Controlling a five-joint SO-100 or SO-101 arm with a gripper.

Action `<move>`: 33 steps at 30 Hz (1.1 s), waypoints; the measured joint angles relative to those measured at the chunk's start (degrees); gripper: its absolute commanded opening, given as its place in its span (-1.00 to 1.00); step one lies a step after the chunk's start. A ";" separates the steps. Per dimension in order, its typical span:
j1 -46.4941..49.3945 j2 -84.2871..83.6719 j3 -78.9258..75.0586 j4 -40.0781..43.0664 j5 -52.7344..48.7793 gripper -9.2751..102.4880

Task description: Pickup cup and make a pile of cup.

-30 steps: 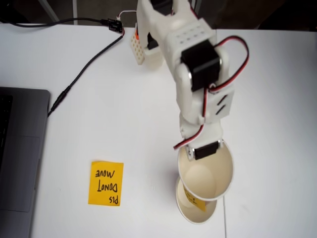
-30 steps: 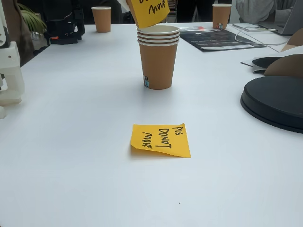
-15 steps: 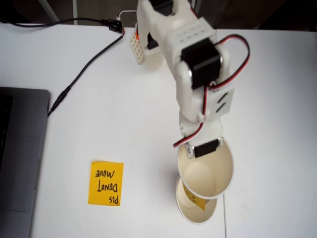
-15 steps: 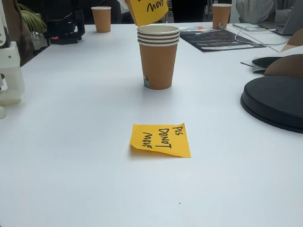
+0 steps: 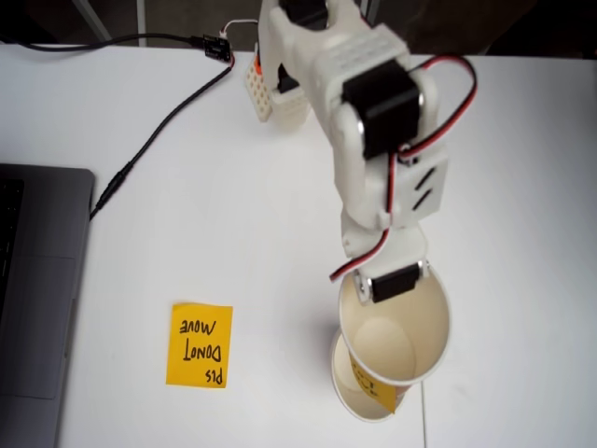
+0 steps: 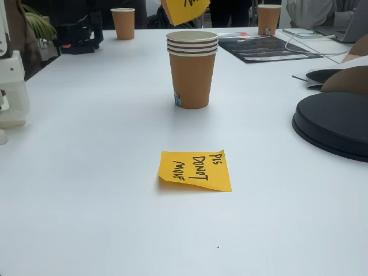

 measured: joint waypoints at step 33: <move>0.00 -8.88 -0.53 0.00 0.00 -0.91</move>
